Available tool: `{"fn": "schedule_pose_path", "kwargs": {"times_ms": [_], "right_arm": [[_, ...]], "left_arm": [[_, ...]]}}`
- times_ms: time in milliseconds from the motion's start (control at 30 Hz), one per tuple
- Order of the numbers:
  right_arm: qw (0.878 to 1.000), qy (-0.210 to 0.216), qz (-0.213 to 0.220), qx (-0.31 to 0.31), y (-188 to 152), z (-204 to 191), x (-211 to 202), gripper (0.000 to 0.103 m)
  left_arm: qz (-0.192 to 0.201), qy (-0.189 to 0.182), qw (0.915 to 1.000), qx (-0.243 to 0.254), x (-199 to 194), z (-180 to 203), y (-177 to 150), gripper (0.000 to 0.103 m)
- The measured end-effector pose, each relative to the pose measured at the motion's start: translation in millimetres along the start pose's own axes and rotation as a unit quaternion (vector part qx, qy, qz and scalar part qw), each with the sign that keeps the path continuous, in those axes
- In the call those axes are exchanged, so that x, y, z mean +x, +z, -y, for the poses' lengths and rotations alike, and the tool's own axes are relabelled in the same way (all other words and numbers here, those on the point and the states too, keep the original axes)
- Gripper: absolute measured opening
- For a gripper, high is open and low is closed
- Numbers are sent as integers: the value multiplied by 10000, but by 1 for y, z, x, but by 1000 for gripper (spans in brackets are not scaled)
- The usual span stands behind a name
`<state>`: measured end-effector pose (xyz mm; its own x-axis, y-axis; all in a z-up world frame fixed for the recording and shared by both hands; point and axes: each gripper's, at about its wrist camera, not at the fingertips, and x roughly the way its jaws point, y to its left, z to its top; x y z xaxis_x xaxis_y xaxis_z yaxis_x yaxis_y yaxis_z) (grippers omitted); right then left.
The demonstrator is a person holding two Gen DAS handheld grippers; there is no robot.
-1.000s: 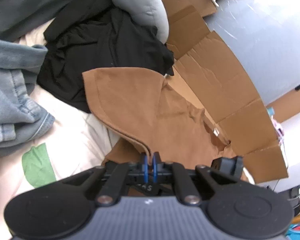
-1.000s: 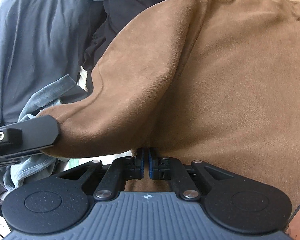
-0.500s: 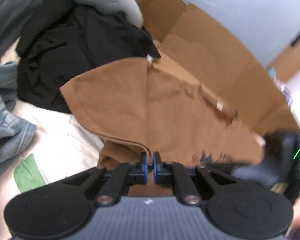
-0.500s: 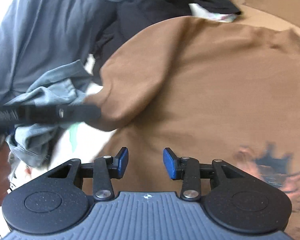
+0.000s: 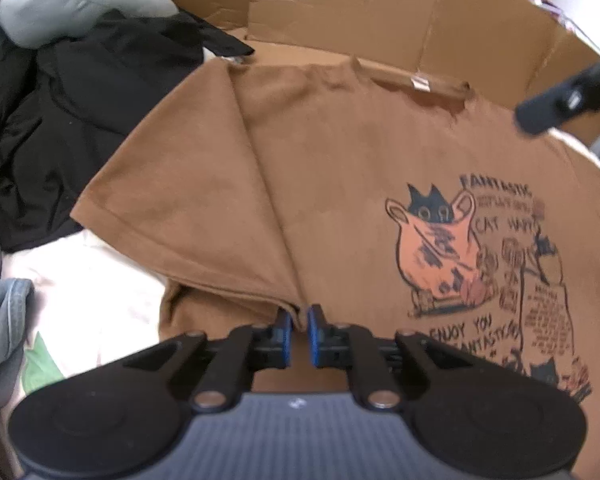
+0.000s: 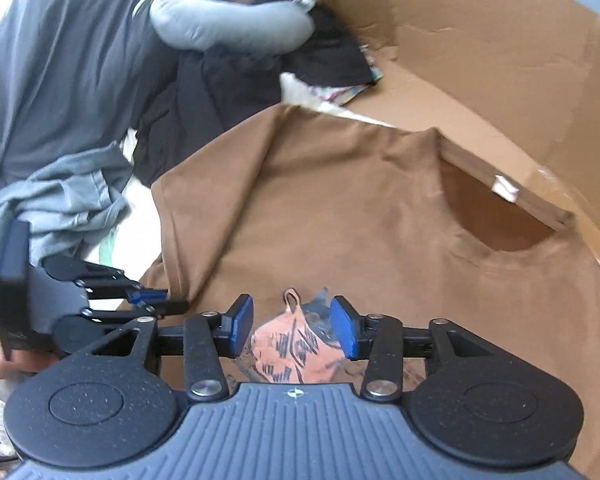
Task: Fold clothes
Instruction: 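Lift the held sleeve with the left tool and fold it over the shirt body, then open the left tool and release the shirt side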
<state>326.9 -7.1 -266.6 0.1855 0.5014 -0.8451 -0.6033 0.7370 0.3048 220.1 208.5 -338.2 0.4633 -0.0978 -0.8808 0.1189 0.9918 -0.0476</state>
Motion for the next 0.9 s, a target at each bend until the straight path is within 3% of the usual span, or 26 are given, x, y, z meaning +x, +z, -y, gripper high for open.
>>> {"fn": "schedule_pose_path", "kwargs": {"times_ms": [167, 367, 600, 900], "right_arm": [[9995, 58, 76, 286, -13, 1, -19, 51], [9986, 4, 194, 501, -15, -2, -45, 51], [9962, 37, 489, 718, -18, -4, -70, 52], [9942, 80, 690, 827, -27, 2, -77, 52]], "left_arm": [[-99, 75, 9999, -1, -15, -1, -1, 22], [42, 239, 9996, -152, -43, -16, 14, 26], [242, 584, 9959, -645, -64, -47, 40, 32], [305, 906, 9901, -1030, -46, -87, 65, 28]]}}
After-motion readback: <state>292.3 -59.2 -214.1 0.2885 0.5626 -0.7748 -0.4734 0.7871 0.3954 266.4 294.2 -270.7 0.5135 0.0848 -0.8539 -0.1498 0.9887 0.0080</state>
